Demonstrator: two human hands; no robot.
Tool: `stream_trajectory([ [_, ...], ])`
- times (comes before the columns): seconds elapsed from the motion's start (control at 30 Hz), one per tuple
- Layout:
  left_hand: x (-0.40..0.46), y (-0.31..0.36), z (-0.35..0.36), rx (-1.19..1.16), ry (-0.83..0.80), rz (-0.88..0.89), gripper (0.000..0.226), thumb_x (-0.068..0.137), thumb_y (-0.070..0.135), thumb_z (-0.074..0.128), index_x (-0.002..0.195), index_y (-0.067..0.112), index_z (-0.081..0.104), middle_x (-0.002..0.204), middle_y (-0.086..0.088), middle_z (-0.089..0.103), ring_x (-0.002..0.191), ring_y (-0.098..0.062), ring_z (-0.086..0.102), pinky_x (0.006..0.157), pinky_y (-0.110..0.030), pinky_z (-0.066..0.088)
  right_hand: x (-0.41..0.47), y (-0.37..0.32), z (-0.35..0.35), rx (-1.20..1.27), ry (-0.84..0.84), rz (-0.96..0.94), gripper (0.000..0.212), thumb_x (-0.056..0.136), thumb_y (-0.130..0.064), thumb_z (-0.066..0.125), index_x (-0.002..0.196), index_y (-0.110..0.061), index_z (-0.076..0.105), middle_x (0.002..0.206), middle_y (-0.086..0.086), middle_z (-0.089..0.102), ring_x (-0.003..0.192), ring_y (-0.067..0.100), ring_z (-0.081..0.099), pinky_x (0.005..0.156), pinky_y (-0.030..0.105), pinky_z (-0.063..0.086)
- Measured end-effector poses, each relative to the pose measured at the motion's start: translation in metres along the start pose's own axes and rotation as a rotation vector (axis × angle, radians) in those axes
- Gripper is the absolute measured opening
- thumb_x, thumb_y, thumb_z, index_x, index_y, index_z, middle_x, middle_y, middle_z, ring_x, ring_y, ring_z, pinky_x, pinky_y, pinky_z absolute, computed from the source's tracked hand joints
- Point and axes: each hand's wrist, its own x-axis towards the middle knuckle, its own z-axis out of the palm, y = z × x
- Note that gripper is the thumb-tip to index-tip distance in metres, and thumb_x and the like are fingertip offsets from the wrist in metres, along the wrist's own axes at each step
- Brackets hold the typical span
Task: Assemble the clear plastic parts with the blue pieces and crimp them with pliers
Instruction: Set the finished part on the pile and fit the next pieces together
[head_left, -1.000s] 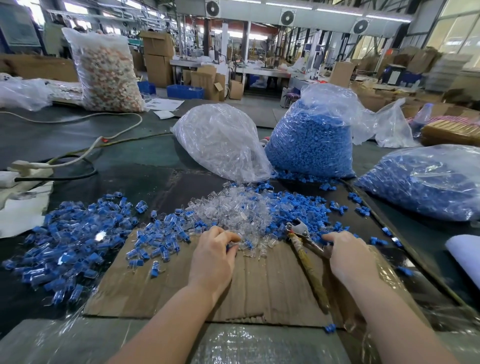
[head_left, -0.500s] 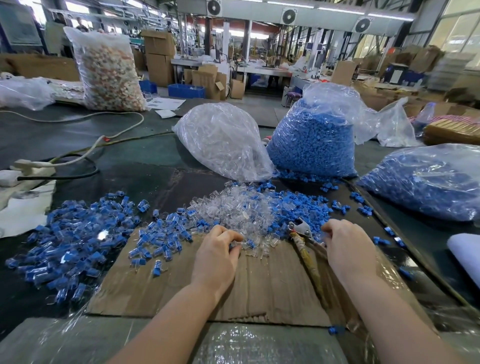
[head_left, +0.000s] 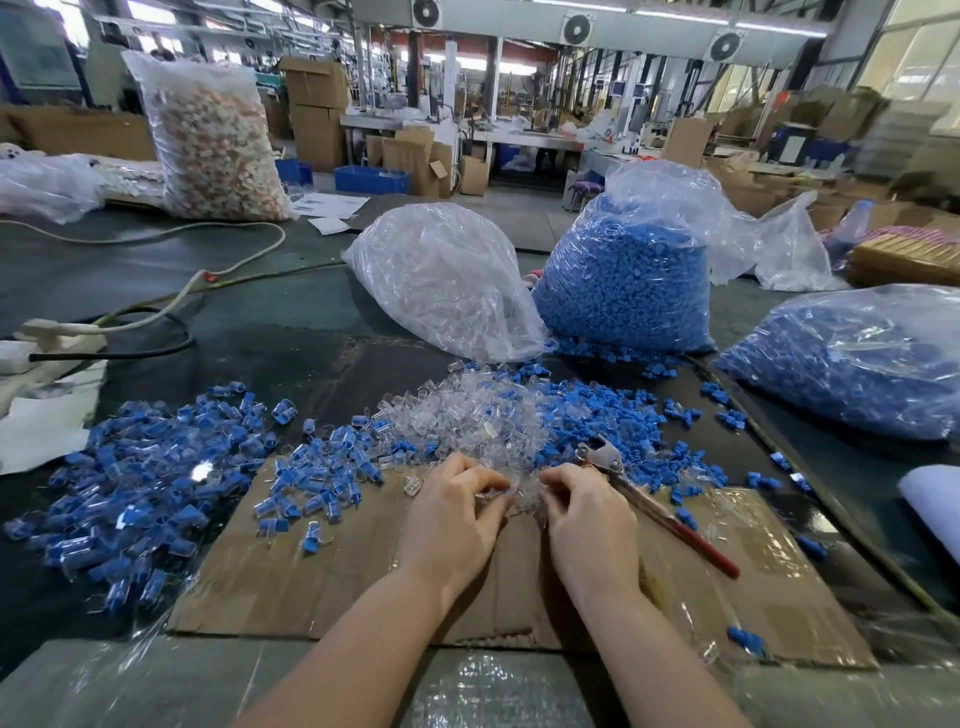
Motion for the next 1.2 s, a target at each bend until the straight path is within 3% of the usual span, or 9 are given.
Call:
stream_trajectory([
  [0.13, -0.002, 0.004, -0.004, -0.038, -0.012, 0.066, 0.023, 0.082, 0.02, 0.07, 0.105, 0.021, 0.067, 0.084, 0.022, 0.05, 0.078, 0.002, 0.05, 0.073, -0.005, 0.038, -0.001, -0.005, -0.002, 0.059, -0.01, -0.069, 0.012, 0.089, -0.02, 0.06, 0.099, -0.019, 0.069, 0.097, -0.004, 0.068, 0.092, 0.013, 0.057, 0.081, 0.021, 0.039],
  [0.3, -0.002, 0.005, -0.006, -0.119, -0.006, 0.045, 0.019, 0.084, 0.014, 0.067, 0.101, 0.021, 0.069, 0.087, 0.016, 0.061, 0.079, 0.006, 0.054, 0.075, -0.001, 0.039, -0.001, -0.01, -0.008, 0.094, -0.133, -0.179, 0.018, 0.092, -0.021, 0.058, 0.106, -0.02, 0.07, 0.099, -0.004, 0.07, 0.093, 0.012, 0.061, 0.088, 0.028, 0.046],
  [0.37, -0.002, 0.005, -0.006, -0.131, 0.002, 0.016, 0.019, 0.084, 0.013, 0.066, 0.102, 0.019, 0.069, 0.088, 0.014, 0.063, 0.078, 0.007, 0.054, 0.074, 0.0, 0.038, 0.003, -0.007, -0.012, 0.068, -0.114, -0.189, 0.018, 0.092, -0.021, 0.058, 0.106, -0.018, 0.069, 0.1, -0.004, 0.069, 0.092, 0.009, 0.059, 0.088, 0.024, 0.046],
  [0.47, -0.004, 0.007, -0.007, -0.161, 0.003, 0.0, 0.022, 0.085, 0.009, 0.064, 0.105, 0.017, 0.068, 0.084, 0.023, 0.056, 0.076, 0.015, 0.052, 0.073, 0.003, 0.037, 0.016, 0.006, -0.025, 0.004, 0.015, -0.106, 0.017, 0.092, -0.015, 0.057, 0.105, -0.014, 0.069, 0.1, -0.001, 0.068, 0.084, 0.006, 0.054, 0.08, 0.017, 0.042],
  [0.53, -0.005, 0.007, -0.008, -0.173, -0.02, 0.002, 0.023, 0.086, 0.004, 0.06, 0.105, 0.016, 0.067, 0.085, 0.024, 0.054, 0.076, 0.015, 0.053, 0.074, 0.002, 0.039, 0.026, 0.021, -0.036, -0.114, 0.059, 0.003, 0.019, 0.094, -0.011, 0.052, 0.105, -0.013, 0.067, 0.1, 0.001, 0.067, 0.082, 0.008, 0.054, 0.077, 0.019, 0.045],
  [0.67, -0.004, 0.006, -0.008, -0.162, -0.077, -0.002, 0.023, 0.088, 0.001, 0.056, 0.102, 0.014, 0.07, 0.094, 0.01, 0.059, 0.084, -0.002, 0.057, 0.08, -0.01, 0.046, 0.035, 0.049, -0.051, -0.405, -0.002, 0.196, 0.024, 0.091, -0.006, 0.054, 0.109, -0.017, 0.064, 0.103, 0.003, 0.06, 0.093, 0.017, 0.056, 0.078, 0.03, 0.052],
  [0.8, -0.005, 0.006, -0.008, -0.143, -0.108, 0.016, 0.017, 0.087, 0.011, 0.062, 0.101, 0.019, 0.068, 0.096, 0.011, 0.059, 0.087, -0.006, 0.058, 0.083, -0.015, 0.047, 0.038, 0.063, -0.056, -0.554, -0.132, 0.312, 0.032, 0.09, -0.013, 0.055, 0.121, -0.022, 0.058, 0.119, 0.006, 0.054, 0.107, 0.025, 0.052, 0.085, 0.034, 0.047],
  [1.03, -0.005, 0.006, -0.008, -0.109, -0.139, 0.018, 0.023, 0.084, 0.018, 0.065, 0.107, 0.023, 0.066, 0.099, 0.017, 0.057, 0.087, 0.004, 0.054, 0.086, -0.005, 0.042, 0.043, 0.065, -0.058, -0.579, -0.168, 0.234, 0.023, 0.09, -0.011, 0.056, 0.109, -0.022, 0.063, 0.102, 0.001, 0.056, 0.087, 0.016, 0.059, 0.064, 0.025, 0.046],
  [1.2, -0.005, 0.007, -0.007, -0.135, -0.141, 0.026, 0.029, 0.085, 0.016, 0.063, 0.113, 0.02, 0.064, 0.106, 0.02, 0.053, 0.086, 0.01, 0.05, 0.083, 0.005, 0.033, 0.037, 0.066, -0.058, -0.579, -0.122, 0.171, 0.012, 0.094, -0.022, 0.054, 0.101, -0.023, 0.063, 0.094, -0.003, 0.049, 0.079, 0.012, 0.052, 0.063, 0.023, 0.045],
])
